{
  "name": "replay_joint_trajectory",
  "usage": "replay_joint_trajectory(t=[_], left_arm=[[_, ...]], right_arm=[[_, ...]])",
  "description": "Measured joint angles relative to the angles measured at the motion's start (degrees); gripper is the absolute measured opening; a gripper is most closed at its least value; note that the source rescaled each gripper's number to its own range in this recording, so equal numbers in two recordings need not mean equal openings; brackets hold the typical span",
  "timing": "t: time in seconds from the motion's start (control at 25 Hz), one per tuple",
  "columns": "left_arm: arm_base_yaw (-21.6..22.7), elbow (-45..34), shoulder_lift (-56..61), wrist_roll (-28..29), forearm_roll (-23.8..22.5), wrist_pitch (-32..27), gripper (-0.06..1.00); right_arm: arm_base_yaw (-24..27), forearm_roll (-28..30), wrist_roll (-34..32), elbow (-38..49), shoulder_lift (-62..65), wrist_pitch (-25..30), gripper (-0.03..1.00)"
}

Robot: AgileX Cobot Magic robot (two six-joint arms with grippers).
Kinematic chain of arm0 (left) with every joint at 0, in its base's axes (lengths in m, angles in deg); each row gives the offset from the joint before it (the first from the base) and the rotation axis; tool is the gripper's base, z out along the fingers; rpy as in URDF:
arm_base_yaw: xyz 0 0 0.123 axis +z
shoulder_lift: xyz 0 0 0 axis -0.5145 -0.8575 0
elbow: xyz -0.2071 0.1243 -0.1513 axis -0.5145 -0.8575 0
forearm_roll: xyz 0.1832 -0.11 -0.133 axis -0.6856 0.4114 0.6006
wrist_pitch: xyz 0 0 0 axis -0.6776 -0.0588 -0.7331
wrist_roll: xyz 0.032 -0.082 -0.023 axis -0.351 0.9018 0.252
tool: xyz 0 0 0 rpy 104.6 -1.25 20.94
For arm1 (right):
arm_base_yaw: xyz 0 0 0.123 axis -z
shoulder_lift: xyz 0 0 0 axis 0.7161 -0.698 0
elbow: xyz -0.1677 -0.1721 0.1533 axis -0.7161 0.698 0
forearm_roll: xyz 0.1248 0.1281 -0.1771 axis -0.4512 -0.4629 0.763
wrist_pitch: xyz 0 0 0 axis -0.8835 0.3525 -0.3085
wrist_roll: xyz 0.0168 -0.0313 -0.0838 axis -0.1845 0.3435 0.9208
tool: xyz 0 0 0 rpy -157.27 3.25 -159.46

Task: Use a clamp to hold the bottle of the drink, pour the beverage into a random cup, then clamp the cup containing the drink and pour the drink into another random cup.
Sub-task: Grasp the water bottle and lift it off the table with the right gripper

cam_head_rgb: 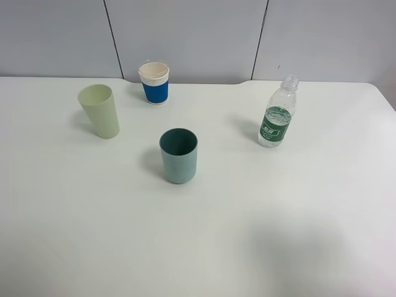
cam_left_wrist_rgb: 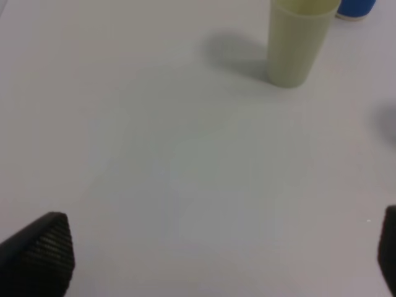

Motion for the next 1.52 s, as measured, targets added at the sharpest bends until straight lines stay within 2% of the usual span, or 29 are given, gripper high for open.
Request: replay_joint_trajectory(t=[1.52], left_arm=[[0.00,0.00,0.00,0.00,0.00,0.00,1.00]], right_arm=[[0.00,0.00,0.00,0.00,0.00,0.00,0.88]])
